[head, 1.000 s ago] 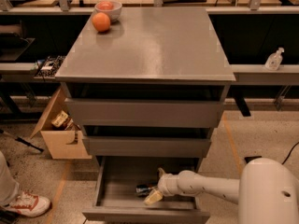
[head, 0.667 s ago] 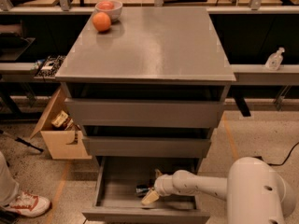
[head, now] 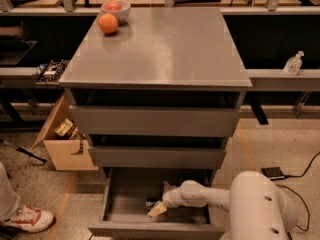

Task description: Pick redbull can from bottom drawer and place on counter

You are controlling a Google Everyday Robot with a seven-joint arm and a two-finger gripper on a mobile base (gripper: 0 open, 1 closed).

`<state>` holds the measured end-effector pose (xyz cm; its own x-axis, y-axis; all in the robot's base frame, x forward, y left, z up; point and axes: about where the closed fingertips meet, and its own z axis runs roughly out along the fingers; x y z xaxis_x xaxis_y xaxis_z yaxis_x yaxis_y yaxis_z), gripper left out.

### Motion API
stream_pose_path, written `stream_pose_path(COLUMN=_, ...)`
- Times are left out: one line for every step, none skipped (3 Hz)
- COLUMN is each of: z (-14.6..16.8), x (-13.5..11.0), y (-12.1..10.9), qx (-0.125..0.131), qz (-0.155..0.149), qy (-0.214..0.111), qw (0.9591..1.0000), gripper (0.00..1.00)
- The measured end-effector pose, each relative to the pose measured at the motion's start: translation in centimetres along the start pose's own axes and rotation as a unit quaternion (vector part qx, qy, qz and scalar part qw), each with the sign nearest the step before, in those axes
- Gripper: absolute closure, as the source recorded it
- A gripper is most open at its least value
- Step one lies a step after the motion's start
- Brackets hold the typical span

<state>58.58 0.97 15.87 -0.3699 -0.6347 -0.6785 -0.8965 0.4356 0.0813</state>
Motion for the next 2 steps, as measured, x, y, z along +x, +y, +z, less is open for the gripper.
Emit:
stream_pose_path(z=1.3, x=0.5, y=-0.6, qx=-0.005, qz=0.006, qy=0.003, qw=1.0, gripper=0.0)
stream_pose_path(z=2.5, x=1.6, y=-0.8, qx=-0.012, qz=0.018, qy=0.01, qw=0.9997, gripper=0.17)
